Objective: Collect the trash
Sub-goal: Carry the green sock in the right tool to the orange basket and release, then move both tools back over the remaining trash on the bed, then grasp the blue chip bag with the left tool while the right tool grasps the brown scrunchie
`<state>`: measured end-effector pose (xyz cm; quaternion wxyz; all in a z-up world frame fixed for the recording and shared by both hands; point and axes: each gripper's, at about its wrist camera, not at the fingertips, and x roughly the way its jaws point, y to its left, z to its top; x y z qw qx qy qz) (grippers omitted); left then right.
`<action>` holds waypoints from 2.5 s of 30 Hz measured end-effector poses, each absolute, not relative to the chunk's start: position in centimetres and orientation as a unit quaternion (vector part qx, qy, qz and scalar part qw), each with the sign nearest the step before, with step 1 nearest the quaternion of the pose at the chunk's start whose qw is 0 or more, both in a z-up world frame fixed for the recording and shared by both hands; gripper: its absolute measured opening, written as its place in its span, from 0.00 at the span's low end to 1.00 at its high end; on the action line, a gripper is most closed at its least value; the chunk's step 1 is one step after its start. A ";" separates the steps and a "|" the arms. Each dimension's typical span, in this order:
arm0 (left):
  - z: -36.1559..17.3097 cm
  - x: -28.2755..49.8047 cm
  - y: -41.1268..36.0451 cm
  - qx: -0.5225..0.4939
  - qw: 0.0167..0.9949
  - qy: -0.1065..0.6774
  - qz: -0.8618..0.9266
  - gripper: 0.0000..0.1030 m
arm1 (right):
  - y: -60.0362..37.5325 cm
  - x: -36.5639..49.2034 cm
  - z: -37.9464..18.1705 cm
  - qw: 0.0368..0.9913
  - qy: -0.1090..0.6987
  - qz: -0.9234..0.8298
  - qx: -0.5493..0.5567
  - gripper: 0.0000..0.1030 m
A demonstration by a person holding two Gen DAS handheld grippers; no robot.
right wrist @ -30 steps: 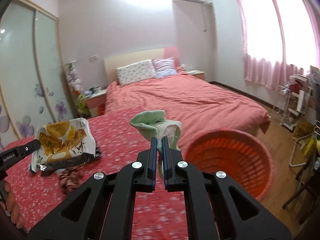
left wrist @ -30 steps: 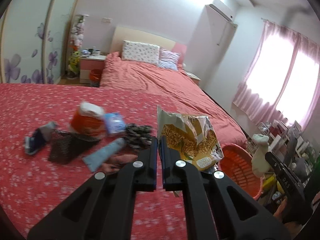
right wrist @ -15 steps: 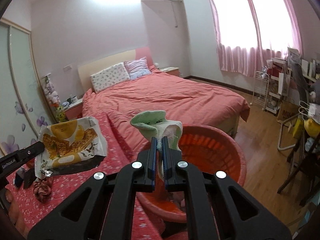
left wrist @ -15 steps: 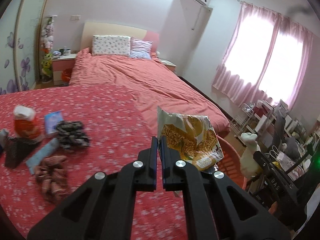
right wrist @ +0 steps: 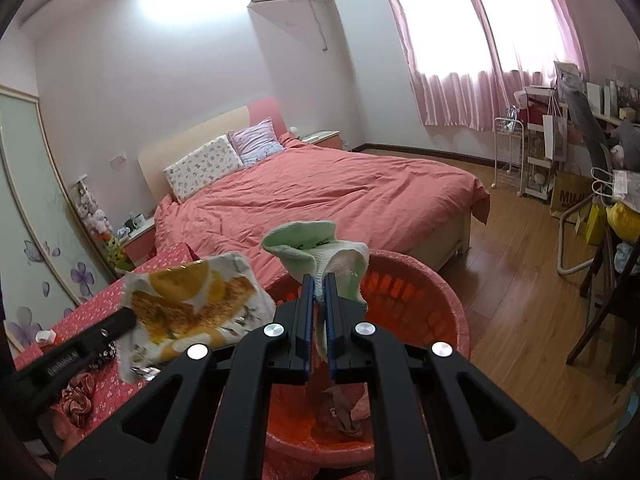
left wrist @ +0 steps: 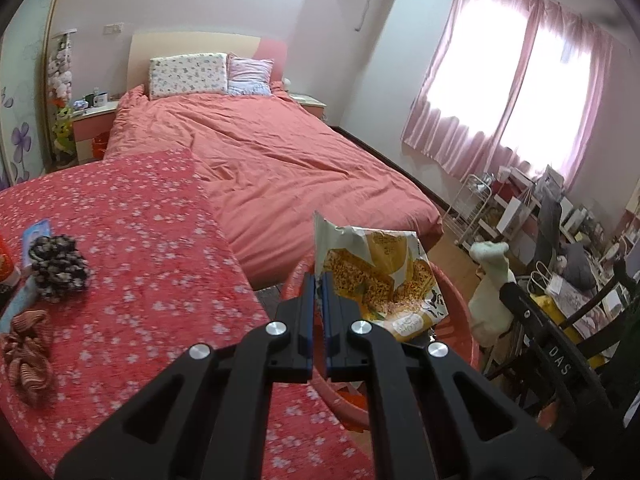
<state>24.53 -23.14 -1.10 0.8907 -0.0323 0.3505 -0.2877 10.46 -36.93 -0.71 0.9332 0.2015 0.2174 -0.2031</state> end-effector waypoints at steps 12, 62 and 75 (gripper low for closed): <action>-4.0 25.3 -25.9 -0.012 0.874 0.383 -0.300 0.14 | -38.5 10.8 -2.0 0.926 0.230 -0.187 0.233 0.14; -4.1 23.9 16.2 -0.039 0.934 0.351 0.057 0.78 | -5.3 19.7 -3.4 0.925 0.366 0.095 0.026 0.55; -4.5 24.5 20.8 -0.053 0.929 0.356 0.087 0.78 | -1.9 22.1 -6.6 0.906 0.413 0.086 -0.026 0.37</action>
